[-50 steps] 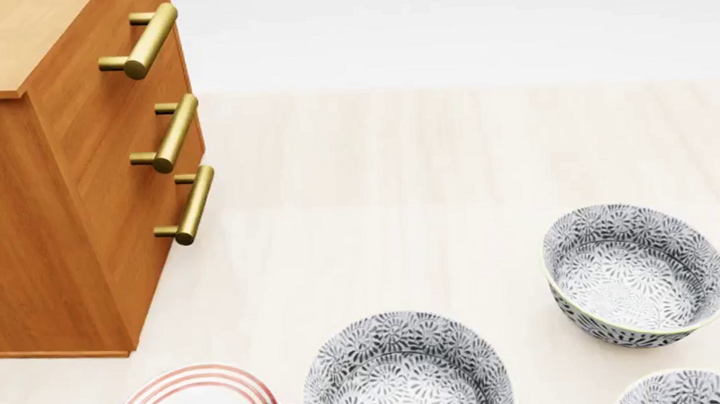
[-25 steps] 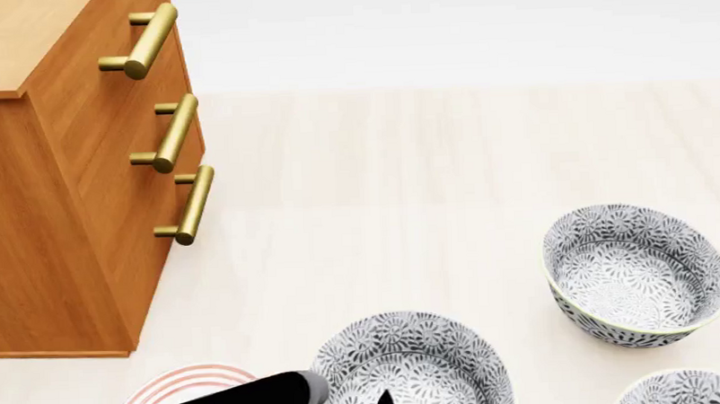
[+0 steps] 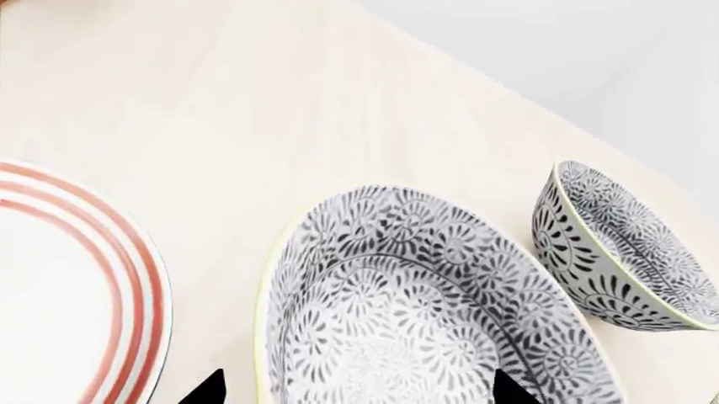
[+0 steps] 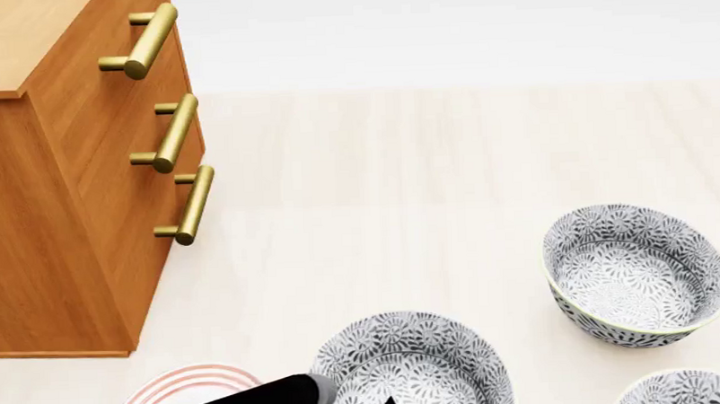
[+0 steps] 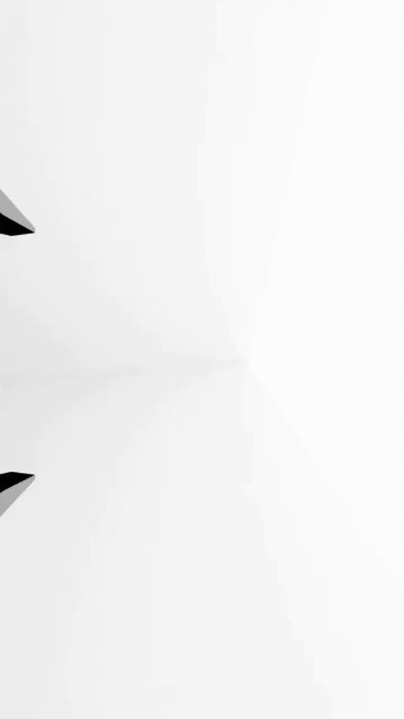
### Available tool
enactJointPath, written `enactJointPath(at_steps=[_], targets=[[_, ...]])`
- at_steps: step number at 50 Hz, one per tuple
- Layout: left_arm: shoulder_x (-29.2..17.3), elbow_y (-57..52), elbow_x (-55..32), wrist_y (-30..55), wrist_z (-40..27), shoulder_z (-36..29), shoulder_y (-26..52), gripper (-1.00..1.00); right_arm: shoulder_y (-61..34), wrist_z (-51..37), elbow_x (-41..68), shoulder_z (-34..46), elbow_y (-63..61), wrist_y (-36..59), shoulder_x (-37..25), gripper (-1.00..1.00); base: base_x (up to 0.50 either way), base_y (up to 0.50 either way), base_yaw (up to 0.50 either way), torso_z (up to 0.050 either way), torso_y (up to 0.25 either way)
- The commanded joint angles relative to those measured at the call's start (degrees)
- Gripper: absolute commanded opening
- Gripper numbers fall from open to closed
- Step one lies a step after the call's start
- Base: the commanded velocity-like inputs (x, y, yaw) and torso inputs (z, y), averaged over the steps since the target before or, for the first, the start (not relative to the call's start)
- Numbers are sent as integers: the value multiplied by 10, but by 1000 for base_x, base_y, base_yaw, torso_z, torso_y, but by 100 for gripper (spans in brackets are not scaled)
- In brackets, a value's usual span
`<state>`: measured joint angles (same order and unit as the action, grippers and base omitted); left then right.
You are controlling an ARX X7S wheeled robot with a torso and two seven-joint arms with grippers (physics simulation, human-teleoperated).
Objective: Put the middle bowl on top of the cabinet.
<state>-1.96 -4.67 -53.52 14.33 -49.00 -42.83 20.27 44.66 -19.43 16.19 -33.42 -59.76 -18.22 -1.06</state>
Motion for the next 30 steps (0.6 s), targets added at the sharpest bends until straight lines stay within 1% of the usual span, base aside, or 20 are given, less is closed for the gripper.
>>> enactJointPath(at_steps=[1,30], targets=[[-5,25,-7,-21,8,-11,4,100,3,11,7,-9,-2,-7,9,100,0,0,0,0,0],[-2,106,-40,-57,49,-21,25,100,3,16,16,-22,-2,-11,10,100,0,0,0,0,0]])
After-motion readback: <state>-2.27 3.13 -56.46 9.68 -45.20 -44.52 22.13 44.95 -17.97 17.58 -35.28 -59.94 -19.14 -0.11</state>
